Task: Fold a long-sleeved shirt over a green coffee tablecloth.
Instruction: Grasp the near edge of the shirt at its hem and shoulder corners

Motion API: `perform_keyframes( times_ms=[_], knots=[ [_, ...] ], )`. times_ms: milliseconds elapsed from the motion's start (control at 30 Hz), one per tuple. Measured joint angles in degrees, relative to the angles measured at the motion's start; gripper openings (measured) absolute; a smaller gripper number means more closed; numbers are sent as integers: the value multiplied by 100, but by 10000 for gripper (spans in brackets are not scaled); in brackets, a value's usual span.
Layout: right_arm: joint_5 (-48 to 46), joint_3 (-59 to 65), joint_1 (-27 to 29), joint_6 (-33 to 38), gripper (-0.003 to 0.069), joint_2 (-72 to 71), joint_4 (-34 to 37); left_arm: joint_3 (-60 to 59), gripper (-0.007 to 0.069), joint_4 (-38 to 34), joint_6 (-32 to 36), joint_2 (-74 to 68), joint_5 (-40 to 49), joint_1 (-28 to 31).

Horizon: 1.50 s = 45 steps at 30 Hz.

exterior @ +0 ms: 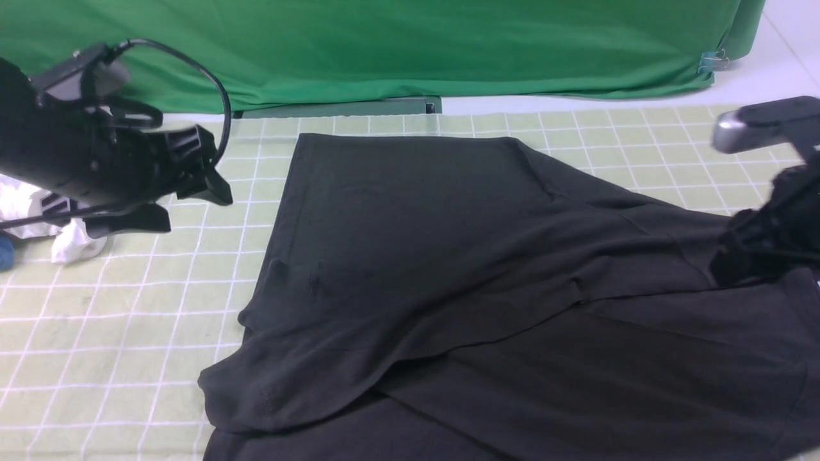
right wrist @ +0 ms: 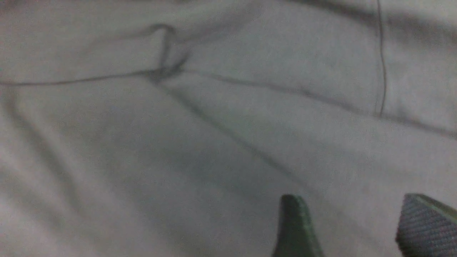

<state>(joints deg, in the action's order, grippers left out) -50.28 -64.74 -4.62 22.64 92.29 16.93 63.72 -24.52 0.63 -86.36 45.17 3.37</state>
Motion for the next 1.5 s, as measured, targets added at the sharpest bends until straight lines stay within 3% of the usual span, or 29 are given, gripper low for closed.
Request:
perform_keyframes(
  times_ms=[100,233,400,500,900,1200,1333,1367,1400,1433,1500],
  knots=[
    [126,-479,-102,161,449,598,-98,5,554,0,0,0,0,0],
    [151,-1171,-366,294,463,1183,-191,5,554,0,5,0,0,0],
    [-117,-2336,-872,77,468,1873,-915,5,554,5,158,0,0,0],
    [-744,-3118,-1023,-232,468,2396,-1483,5,554,5,170,0,0,0],
    [-1294,-3461,-1017,-468,458,3272,-2205,5,555,5,170,0,52,0],
    [-1282,-3468,-1017,-570,346,3482,-2373,5,556,5,170,0,-12,0],
    [-1301,-3488,-1017,-570,262,3506,-2359,5,557,5,175,0,-17,0],
    [-1301,-3496,-1017,-550,190,3506,-2359,5,557,5,175,0,-23,0],
    [-1301,-3502,-1017,-550,180,3506,-2359,5,557,5,175,0,-23,0],
    [-1317,-3529,-1017,-528,106,3506,-2386,5,557,5,180,0,-23,0],
    [-1372,-3604,-1017,-529,41,3511,-2502,5,558,5,191,0,-23,0]
  ],
)
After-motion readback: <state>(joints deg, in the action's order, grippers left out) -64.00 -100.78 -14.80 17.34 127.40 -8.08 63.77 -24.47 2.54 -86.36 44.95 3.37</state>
